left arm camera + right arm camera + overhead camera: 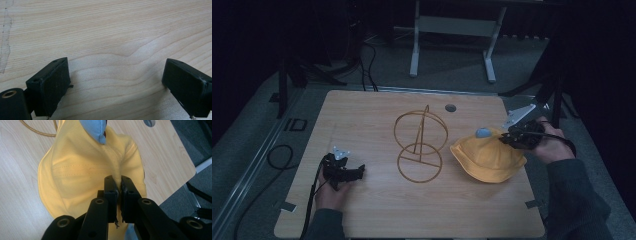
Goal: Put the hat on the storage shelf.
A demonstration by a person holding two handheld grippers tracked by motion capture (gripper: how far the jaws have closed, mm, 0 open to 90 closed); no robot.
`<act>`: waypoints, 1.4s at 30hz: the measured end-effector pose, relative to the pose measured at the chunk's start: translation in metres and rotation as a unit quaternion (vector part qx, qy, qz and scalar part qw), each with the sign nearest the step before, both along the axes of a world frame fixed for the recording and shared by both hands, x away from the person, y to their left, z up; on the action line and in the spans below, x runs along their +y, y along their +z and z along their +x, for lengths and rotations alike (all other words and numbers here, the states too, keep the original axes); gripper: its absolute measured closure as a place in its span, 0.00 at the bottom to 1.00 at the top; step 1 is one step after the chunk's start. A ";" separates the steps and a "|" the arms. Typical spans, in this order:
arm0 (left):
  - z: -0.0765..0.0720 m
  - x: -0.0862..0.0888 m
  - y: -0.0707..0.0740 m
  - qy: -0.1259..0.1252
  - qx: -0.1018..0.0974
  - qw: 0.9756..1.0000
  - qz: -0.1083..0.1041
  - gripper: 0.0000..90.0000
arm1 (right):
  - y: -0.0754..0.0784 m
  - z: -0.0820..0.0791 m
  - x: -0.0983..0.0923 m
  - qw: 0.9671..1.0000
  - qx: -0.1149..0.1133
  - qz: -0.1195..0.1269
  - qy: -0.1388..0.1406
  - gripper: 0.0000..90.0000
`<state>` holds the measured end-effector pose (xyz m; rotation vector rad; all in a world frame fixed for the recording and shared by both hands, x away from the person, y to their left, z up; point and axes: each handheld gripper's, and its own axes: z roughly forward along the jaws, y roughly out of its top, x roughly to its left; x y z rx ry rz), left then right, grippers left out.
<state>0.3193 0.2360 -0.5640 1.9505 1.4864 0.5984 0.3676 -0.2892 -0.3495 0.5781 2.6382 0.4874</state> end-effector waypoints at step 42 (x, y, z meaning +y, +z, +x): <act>0.000 0.000 0.000 -0.002 0.002 1.000 0.003 0.09 | 0.072 0.010 -0.008 0.997 -0.039 0.069 0.012 0.94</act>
